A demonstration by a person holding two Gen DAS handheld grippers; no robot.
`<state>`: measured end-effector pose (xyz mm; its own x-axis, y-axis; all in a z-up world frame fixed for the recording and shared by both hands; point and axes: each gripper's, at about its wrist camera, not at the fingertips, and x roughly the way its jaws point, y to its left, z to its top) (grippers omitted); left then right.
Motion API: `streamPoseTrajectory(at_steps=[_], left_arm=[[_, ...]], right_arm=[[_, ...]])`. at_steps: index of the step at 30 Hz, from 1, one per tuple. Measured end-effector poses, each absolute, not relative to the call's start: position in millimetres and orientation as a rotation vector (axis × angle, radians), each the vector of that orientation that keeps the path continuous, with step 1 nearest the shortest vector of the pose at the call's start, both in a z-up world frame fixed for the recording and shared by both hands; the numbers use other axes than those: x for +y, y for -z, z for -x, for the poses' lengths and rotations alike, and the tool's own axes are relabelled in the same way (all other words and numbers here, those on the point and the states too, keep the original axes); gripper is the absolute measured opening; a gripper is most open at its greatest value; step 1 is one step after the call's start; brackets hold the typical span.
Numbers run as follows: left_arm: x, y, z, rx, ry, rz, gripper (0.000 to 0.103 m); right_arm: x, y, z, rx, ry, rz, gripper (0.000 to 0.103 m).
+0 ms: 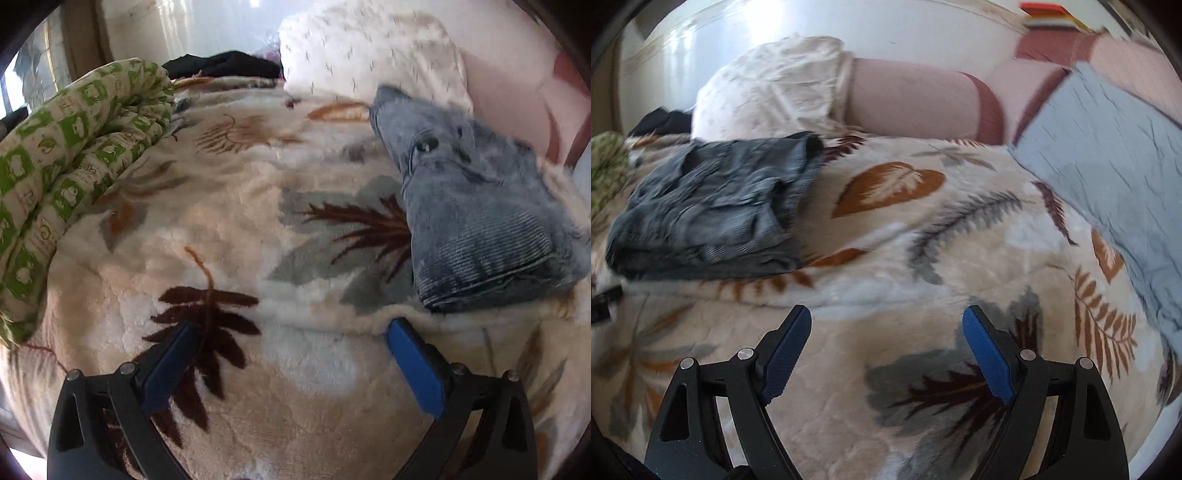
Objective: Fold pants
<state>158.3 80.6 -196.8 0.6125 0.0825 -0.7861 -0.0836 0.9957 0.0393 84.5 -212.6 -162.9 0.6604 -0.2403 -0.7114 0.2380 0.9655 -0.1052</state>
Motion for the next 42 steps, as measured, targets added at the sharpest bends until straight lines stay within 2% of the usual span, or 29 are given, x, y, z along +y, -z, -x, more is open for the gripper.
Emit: streamPoseTrajectory(at_steps=[28, 37, 42], left_arm=[[80, 197, -160, 0.915, -0.092, 0.007, 0.103], [78, 194, -161, 0.926, -0.107, 0.004, 0.103], [70, 164, -145, 0.81, -0.127, -0.035, 0.103]], right_arm=[[-213, 170, -105, 0.849, 0.302, -0.02, 0.084], [-191, 153, -93, 0.753, 0.206, -0.044, 0.084], [-164, 145, -93, 0.719, 0.141, 0.022, 0.084]])
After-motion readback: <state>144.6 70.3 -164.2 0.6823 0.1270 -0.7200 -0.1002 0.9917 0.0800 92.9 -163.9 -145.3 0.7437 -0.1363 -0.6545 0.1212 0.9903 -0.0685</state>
